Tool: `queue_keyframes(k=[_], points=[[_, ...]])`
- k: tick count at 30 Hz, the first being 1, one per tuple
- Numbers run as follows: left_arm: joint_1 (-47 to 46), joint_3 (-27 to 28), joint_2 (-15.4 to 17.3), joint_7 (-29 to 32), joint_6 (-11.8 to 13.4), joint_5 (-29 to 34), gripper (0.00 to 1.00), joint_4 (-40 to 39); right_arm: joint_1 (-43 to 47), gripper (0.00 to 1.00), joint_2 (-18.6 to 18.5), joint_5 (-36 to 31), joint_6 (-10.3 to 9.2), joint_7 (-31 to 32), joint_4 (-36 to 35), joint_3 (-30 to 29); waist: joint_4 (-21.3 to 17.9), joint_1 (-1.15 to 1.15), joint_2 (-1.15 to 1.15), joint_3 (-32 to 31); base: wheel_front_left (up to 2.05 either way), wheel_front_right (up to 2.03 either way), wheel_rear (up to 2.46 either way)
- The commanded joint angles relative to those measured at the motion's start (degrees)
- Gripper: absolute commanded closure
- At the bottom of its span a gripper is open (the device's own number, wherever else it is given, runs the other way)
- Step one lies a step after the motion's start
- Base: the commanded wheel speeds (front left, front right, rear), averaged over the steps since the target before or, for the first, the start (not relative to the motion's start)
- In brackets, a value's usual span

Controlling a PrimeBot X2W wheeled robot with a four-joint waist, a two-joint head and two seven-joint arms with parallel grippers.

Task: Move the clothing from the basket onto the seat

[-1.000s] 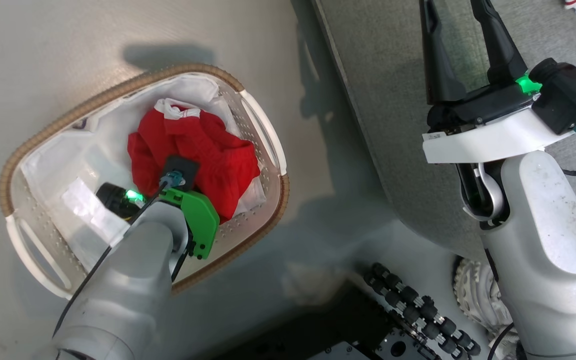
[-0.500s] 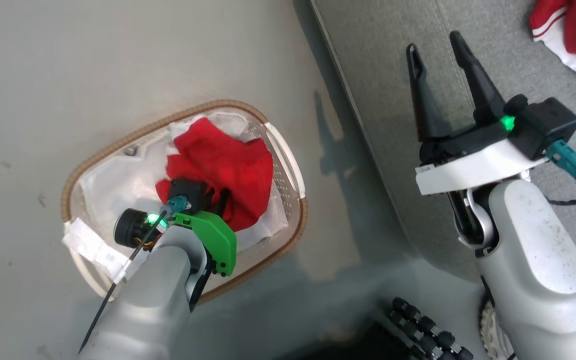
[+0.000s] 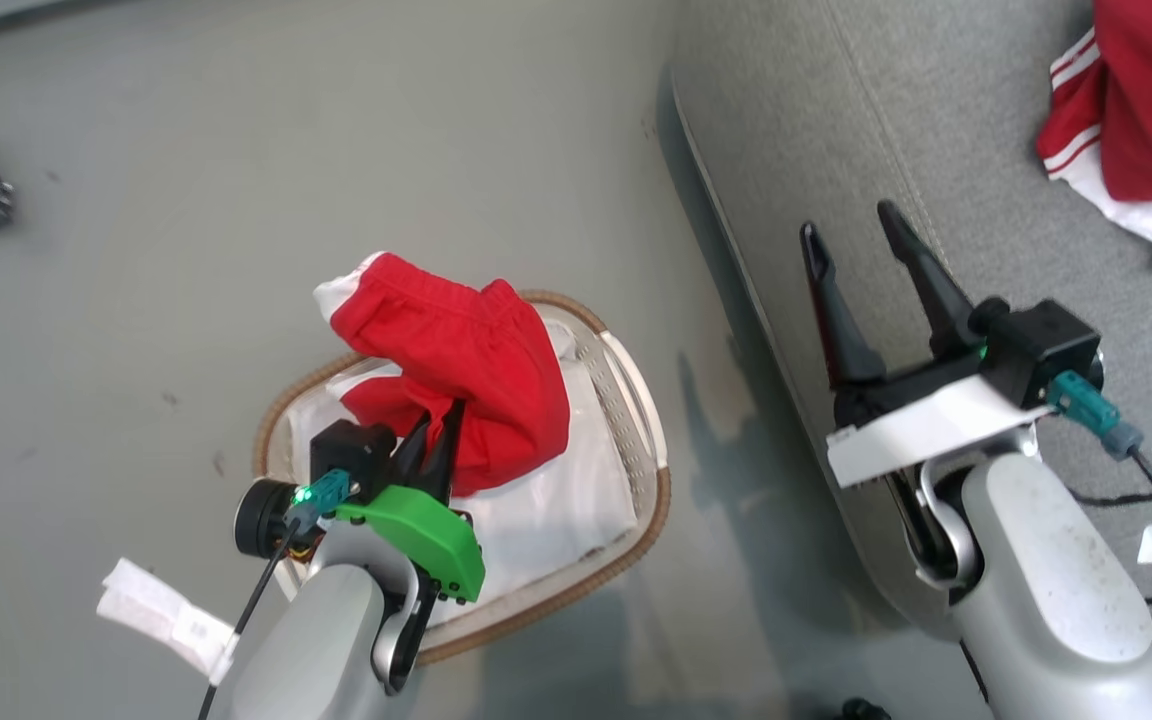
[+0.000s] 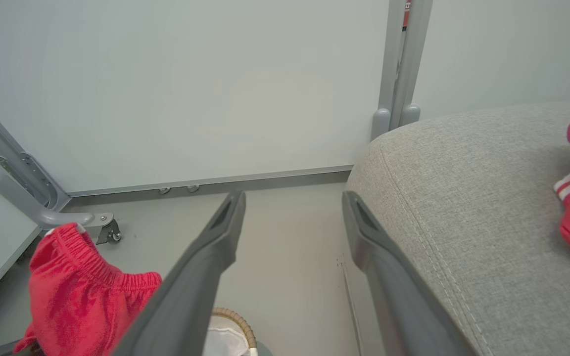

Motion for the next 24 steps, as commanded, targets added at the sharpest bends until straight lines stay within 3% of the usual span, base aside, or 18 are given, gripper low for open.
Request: queue_keyframes(k=[1,12,24], points=[[2.2,1.2,-0.2,0.0,-0.2,1.3,1.0,-2.0,1.9,0.0,-0.3,-0.5,-0.08,0.0,0.5,-0.1,3.7,0.0,0.0,-6.5,0.0,0.0,0.0],[7.4,7.5,-0.7,0.0,-0.9,4.7,1.0,-17.1,8.2,0.0,-0.4,-1.6,-0.08,0.0,3.3,1.9,5.8,0.0,0.0,-13.6,0.0,0.0,0.0],[8.2,5.4,-0.7,0.0,-1.0,1.2,1.0,-28.9,12.9,0.0,0.1,-2.7,-0.08,0.0,5.7,5.3,7.1,0.0,0.0,-20.0,0.0,0.0,0.0]])
